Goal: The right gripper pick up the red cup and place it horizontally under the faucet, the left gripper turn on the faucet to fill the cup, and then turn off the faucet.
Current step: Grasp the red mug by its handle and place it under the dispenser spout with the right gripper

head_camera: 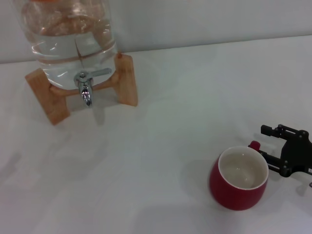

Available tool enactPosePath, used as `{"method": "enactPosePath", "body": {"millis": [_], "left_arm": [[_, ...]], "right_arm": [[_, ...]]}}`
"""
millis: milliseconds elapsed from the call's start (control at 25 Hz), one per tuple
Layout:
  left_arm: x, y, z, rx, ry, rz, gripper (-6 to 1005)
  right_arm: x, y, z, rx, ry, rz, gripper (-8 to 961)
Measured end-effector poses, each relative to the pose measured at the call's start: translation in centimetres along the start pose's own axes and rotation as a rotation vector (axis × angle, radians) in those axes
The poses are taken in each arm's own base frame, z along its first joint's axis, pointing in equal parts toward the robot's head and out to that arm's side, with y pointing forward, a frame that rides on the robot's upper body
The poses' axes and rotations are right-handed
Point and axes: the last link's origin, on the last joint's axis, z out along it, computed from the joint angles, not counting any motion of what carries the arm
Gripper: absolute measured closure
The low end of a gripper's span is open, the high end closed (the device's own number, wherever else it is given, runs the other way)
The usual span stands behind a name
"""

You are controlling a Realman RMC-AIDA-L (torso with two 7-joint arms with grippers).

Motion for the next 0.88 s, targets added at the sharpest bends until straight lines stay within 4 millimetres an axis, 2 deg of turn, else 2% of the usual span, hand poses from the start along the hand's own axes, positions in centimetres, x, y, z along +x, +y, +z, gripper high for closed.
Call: {"method": "enactPosePath", "body": {"millis": [760, 840, 880], "left_arm": [[-0.12, 0.02, -0.13, 0.003, 0.001, -0.006, 107], [-0.12, 0.02, -0.13, 0.003, 0.001, -0.008, 107], [-0.12, 0.02, -0.14, 0.004, 0.001, -0.008, 107]], "right_arm": [[0.19, 0.63, 0.61, -0.022, -0.007, 0.01, 450], [0.2, 0.7, 0.66, -0.026, -0.006, 0.01, 680], [0.21, 0.74, 0.68, -0.029, -0.005, 0.01, 705]]}}
